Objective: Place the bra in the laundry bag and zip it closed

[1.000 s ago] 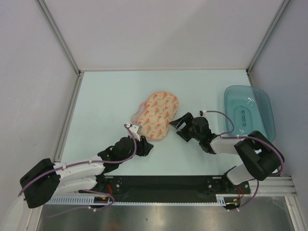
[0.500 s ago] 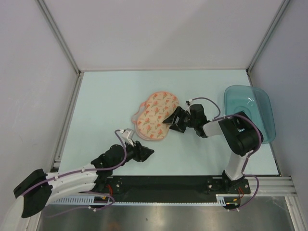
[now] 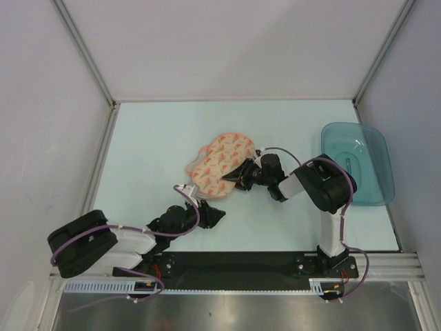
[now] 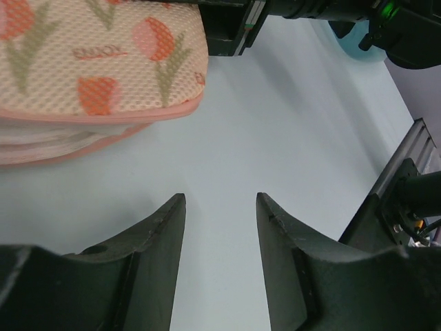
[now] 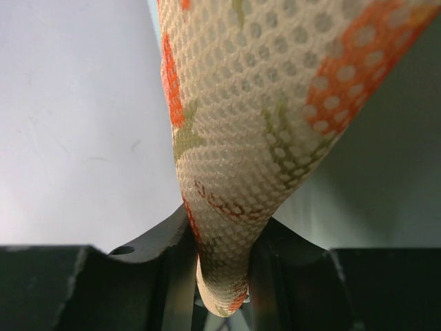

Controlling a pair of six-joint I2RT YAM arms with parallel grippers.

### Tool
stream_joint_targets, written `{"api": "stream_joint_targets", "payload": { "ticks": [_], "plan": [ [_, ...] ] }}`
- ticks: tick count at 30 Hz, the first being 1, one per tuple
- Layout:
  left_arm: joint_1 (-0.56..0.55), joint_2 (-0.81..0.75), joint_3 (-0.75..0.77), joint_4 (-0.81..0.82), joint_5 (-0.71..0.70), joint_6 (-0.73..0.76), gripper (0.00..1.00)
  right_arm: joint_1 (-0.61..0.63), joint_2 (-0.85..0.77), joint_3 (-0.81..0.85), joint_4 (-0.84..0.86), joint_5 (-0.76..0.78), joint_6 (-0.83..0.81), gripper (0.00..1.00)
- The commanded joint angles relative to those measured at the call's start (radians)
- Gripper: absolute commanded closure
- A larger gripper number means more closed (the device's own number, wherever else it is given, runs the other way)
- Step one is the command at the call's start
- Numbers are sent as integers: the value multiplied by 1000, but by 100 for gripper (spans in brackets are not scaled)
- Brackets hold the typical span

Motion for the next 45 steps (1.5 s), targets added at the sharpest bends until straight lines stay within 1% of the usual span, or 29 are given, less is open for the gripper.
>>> {"api": "stream_joint_targets", "payload": {
  "ticks": [1,4,6,8,12,14,17,20,22,24,31,34,35,37,38,40,43,45],
  "plan": [
    [-25,87,22,207,-19,35,47,55,-38,-15,84,92,179,67],
    [-43,147,30,234,-67,24,44,82,-63,-19,29,159,233,68],
    [-44,184,13,321,-110,16,43,92,-71,-27,13,191,263,68],
    [-47,196,7,337,-162,15,42,105,-81,-36,10,220,300,68],
    [-47,214,56,280,-228,33,41,125,-104,-51,-7,266,355,70],
    [-47,216,73,238,-291,24,41,140,-121,-62,-21,298,392,70],
    [-47,224,104,194,-318,26,42,155,-138,-59,-45,327,418,71],
    [-44,245,122,211,-334,46,45,164,-143,-53,-57,341,437,71],
    [-37,267,142,217,-320,52,48,172,-137,-53,-48,347,444,71],
    [-33,279,154,216,-325,56,51,178,-137,-58,-39,350,460,73],
    [-21,282,159,225,-340,49,56,186,-156,-61,-64,367,460,75],
    [-13,285,173,204,-352,61,64,189,-155,-65,-54,367,464,77],
    [-8,284,171,202,-348,59,70,189,-158,-67,-54,366,461,80],
    [-1,277,167,208,-343,59,75,189,-160,-71,-50,369,463,82],
    [1,271,166,205,-343,61,81,189,-161,-74,-47,369,463,84],
    [9,267,166,185,-340,53,87,189,-161,-81,-39,372,463,84],
    [15,262,165,182,-320,50,99,184,-160,-88,-34,376,461,90],
    [15,248,162,159,-319,36,100,180,-160,-93,-28,376,461,92]
  ]
}}
